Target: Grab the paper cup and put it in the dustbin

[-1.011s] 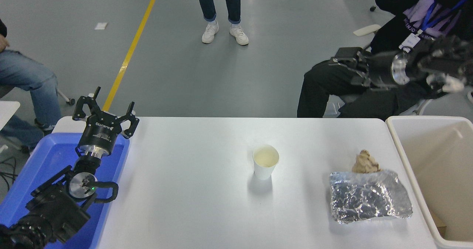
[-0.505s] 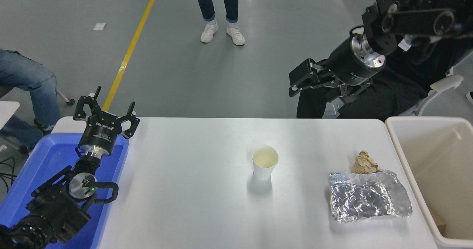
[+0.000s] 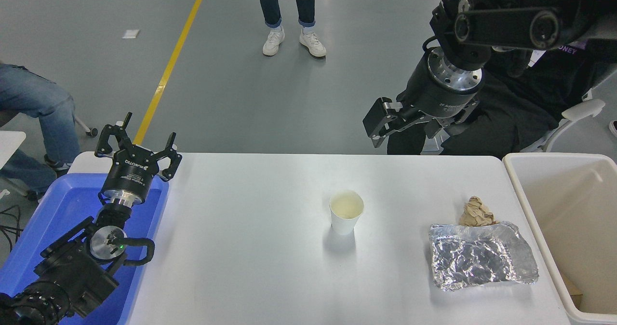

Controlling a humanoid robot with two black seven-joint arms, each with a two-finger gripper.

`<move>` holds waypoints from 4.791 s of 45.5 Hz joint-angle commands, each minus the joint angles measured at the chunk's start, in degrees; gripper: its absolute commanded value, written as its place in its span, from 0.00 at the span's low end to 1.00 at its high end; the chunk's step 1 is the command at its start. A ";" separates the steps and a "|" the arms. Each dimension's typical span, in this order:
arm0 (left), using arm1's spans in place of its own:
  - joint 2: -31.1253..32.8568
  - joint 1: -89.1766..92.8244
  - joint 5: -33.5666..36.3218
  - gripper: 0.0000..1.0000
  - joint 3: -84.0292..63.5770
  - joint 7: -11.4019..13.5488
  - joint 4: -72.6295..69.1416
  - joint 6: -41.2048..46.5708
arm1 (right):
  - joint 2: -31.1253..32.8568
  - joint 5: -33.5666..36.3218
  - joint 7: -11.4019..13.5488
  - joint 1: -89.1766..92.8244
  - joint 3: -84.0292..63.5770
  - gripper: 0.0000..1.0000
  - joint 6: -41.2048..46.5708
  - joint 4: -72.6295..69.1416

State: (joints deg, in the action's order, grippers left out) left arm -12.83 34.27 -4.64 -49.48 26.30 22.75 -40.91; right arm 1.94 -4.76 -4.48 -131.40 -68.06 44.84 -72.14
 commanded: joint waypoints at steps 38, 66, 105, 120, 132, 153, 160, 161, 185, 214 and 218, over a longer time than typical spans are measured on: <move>-0.09 0.00 -0.01 0.98 0.00 0.07 0.01 -0.14 | -1.94 -16.59 3.25 29.87 9.17 1.00 -24.44 8.68; -0.09 0.00 -0.01 0.98 0.00 0.07 0.01 -0.14 | -1.94 -14.24 7.38 44.29 21.91 0.99 -24.62 19.40; -0.09 0.00 -0.01 0.98 0.00 0.07 0.01 -0.14 | -1.94 -10.18 10.63 51.41 22.62 0.88 -24.53 28.11; -0.09 0.00 -0.01 0.98 0.00 0.07 0.01 -0.14 | -1.94 -10.27 10.55 52.91 23.06 0.54 -24.36 27.49; -0.09 0.00 -0.01 0.98 0.00 0.07 0.01 -0.14 | -1.94 -9.31 10.46 52.91 24.64 0.14 -24.01 26.70; -0.09 0.00 -0.01 0.98 0.00 0.07 0.01 -0.14 | -1.94 -5.00 10.37 51.77 24.91 0.00 -18.29 26.70; -0.09 0.00 -0.01 0.98 0.00 0.07 0.01 -0.14 | -1.94 0.01 10.37 47.56 22.54 0.00 -14.52 24.25; -0.09 0.00 0.07 0.98 0.00 0.07 0.01 -0.23 | -1.94 0.45 10.37 46.59 21.75 0.00 -13.56 23.63; -0.18 0.00 -0.01 0.98 0.00 0.07 0.01 -0.14 | 10.09 11.44 10.20 16.18 -0.84 0.00 0.16 11.59; -0.18 -0.08 -0.01 0.98 0.00 0.07 -0.08 -0.14 | 15.28 10.47 10.28 -2.11 -6.82 0.00 0.16 3.50; -0.26 -0.08 -0.10 0.98 0.00 0.07 -0.08 -0.14 | 15.20 10.21 10.28 -2.11 -7.96 0.00 0.16 3.50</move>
State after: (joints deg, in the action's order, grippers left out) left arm -13.04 34.24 -4.66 -49.48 26.37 22.73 -41.04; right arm 16.25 5.83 5.72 -130.20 -73.29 44.87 -67.03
